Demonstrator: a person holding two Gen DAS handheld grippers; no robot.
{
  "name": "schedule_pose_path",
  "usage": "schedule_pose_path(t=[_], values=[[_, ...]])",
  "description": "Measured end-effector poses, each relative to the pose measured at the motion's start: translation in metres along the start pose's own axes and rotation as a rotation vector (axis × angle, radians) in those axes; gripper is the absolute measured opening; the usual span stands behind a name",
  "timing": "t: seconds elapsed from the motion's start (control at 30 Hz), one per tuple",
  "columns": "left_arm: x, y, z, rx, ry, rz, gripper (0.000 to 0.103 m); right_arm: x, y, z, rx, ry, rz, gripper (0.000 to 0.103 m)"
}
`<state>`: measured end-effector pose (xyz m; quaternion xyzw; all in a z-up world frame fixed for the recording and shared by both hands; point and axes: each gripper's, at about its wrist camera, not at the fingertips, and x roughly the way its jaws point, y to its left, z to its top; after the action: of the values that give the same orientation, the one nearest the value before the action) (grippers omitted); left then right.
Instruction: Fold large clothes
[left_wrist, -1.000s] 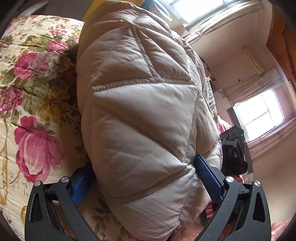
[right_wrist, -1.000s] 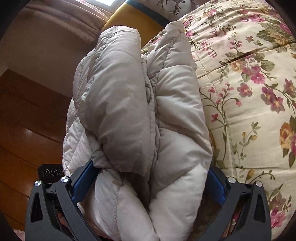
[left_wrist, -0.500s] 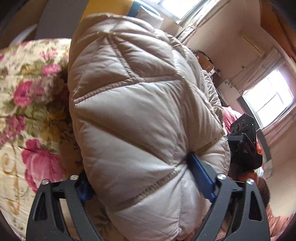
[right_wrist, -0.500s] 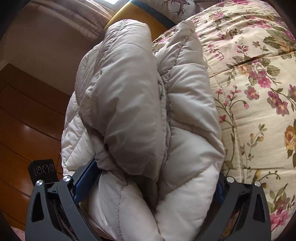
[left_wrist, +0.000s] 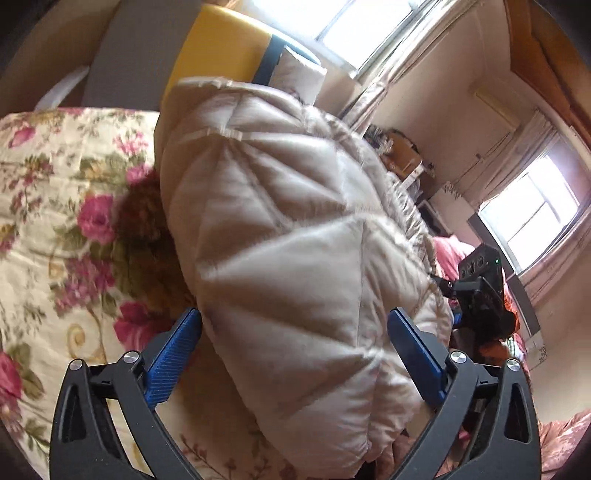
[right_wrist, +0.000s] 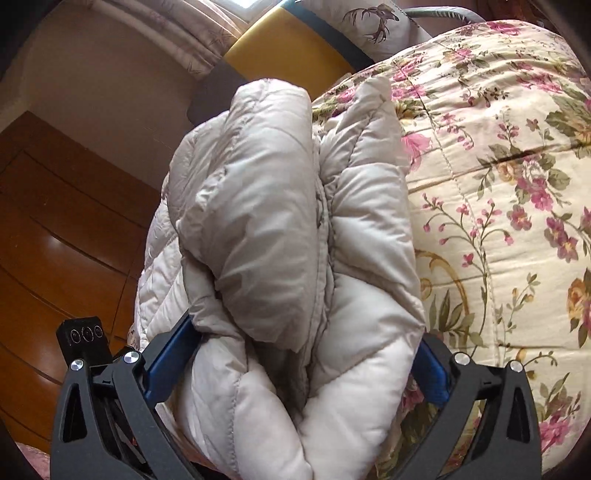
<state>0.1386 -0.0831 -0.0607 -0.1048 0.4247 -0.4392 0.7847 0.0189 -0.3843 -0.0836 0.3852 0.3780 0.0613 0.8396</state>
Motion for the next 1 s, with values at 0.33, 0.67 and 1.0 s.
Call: schedule_pose_path(t=[0.33,0.67,1.0], values=[[0.047,0.016,0.027,-0.051,0.088,0.011,0.100,0.017,-0.030,0.009,0.170,-0.016,0.027,0.101],[0.031,-0.017,0.023,0.111,-0.005,0.099,0.077,0.030,-0.001,-0.012,0.033,-0.010,0.015,0.101],[-0.022,-0.004,0.033,0.212,-0.173,0.234,0.074,0.072,0.081,-0.016,-0.045,-0.089,0.088,0.101]])
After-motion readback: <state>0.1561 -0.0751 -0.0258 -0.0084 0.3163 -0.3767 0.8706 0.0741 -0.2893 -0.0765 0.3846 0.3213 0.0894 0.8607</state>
